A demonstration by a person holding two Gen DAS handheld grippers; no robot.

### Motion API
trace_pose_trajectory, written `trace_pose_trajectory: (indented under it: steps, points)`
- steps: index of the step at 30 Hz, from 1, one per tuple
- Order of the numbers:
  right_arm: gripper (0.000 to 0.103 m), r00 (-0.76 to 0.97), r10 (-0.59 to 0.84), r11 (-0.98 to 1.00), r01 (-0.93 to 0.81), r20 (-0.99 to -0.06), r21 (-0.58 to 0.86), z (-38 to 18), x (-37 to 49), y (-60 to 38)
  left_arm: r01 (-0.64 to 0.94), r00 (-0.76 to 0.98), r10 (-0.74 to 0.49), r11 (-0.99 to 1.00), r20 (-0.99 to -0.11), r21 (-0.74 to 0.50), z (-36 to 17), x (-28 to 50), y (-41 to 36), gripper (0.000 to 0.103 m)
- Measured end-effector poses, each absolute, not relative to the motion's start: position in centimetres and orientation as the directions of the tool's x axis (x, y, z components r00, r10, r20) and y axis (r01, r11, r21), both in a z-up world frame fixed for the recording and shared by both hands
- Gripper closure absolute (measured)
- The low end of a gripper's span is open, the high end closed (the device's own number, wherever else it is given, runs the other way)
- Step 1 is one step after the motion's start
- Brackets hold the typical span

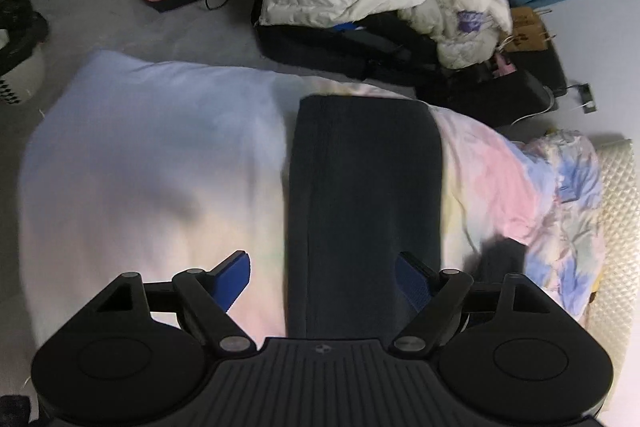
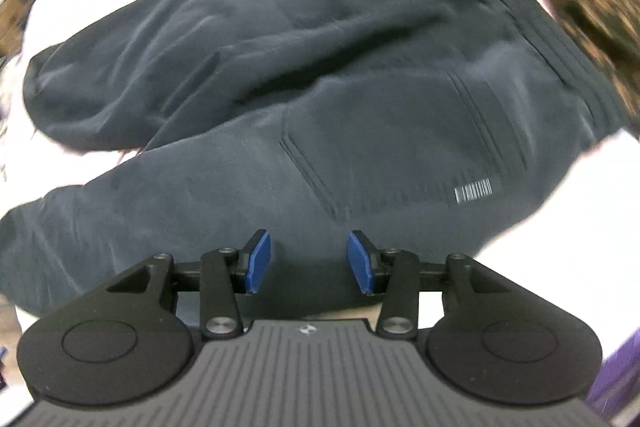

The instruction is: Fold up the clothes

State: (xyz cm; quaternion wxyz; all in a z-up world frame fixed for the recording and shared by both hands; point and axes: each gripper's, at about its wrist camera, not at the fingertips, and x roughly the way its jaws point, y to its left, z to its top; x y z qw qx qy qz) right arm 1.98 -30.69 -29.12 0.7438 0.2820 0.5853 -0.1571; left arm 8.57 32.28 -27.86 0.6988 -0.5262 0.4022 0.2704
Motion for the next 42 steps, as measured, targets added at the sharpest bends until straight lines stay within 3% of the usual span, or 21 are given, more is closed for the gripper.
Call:
trace_pose_trajectory:
  steps: [10,12,19,22,31,33,35,42]
  points:
    - [0.053,0.246,0.037,0.558,0.799,-0.969,0.224,-28.0,-2.2,-28.3,-0.796,0.505,-0.09,0.337,-0.858,-0.504,-33.9,16.2,39.1,0.026]
    - [0.05,0.253,0.037,0.506,0.829,-0.967,0.236,-28.3,-2.8,-28.5,-0.804,0.486,-0.088,0.344,-0.869,-0.484,-34.3,17.5,39.5,0.033]
    - [0.04,0.281,0.054,0.348,0.894,-0.958,0.282,-30.6,-2.9,-30.3,-0.845,0.382,-0.061,0.382,-0.922,-0.375,-34.3,20.1,39.2,0.087]
    - [0.039,0.286,0.061,0.303,0.907,-0.956,0.291,-32.2,-2.3,-31.3,-0.848,0.373,-0.033,0.394,-0.927,-0.355,-32.9,20.1,38.9,0.098]
    - [0.039,0.234,0.081,0.184,0.952,-0.969,0.245,-35.1,-2.4,-32.5,-0.823,0.442,-0.002,0.396,-0.897,-0.406,-26.0,19.5,37.5,0.099]
    - [0.032,0.21,0.087,0.182,0.958,-0.974,0.223,-34.6,-2.8,-32.2,-0.818,0.459,0.002,0.39,-0.889,-0.422,-25.0,19.0,37.1,0.099]
    - [0.029,0.19,0.09,0.182,0.962,-0.978,0.204,-34.4,-3.3,-32.0,-0.814,0.477,0.006,0.382,-0.879,-0.439,-24.5,18.3,36.8,0.099]
    - [0.03,0.27,0.089,0.102,0.955,-0.959,0.279,-36.5,-4.7,-32.3,-0.83,0.487,0.004,0.312,-0.874,-0.461,-24.7,16.6,37.1,0.099]
